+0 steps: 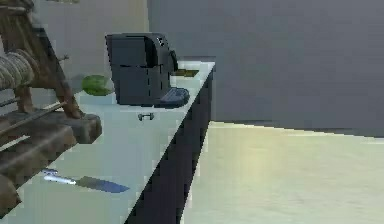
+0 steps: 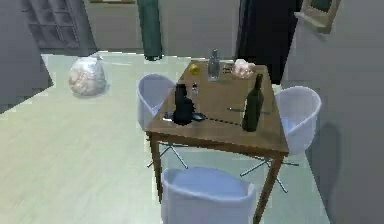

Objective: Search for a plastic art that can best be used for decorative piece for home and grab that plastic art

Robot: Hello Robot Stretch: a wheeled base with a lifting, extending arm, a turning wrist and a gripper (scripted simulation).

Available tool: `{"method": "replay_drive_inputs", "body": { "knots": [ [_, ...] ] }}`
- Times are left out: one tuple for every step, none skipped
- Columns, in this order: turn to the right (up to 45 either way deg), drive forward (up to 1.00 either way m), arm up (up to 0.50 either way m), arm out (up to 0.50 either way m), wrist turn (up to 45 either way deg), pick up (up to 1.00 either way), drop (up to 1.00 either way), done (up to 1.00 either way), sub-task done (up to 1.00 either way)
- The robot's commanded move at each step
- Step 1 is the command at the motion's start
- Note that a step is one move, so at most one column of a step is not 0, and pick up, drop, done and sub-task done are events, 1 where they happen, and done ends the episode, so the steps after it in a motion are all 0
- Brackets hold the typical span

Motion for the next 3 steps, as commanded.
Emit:
{"method": "replay_drive_inputs", "body": {
  "knots": [
    [39.0, 0.00, 0.00, 0.00, 0.0, 0.00, 0.00, 0.00, 0.00],
    [0.0, 0.40, 0.00, 0.00, 0.0, 0.00, 0.00, 0.00, 0.00],
    [30.0, 0.00, 0.00, 0.00, 0.0, 0.00, 0.00, 0.00, 0.00]
  ]
}}
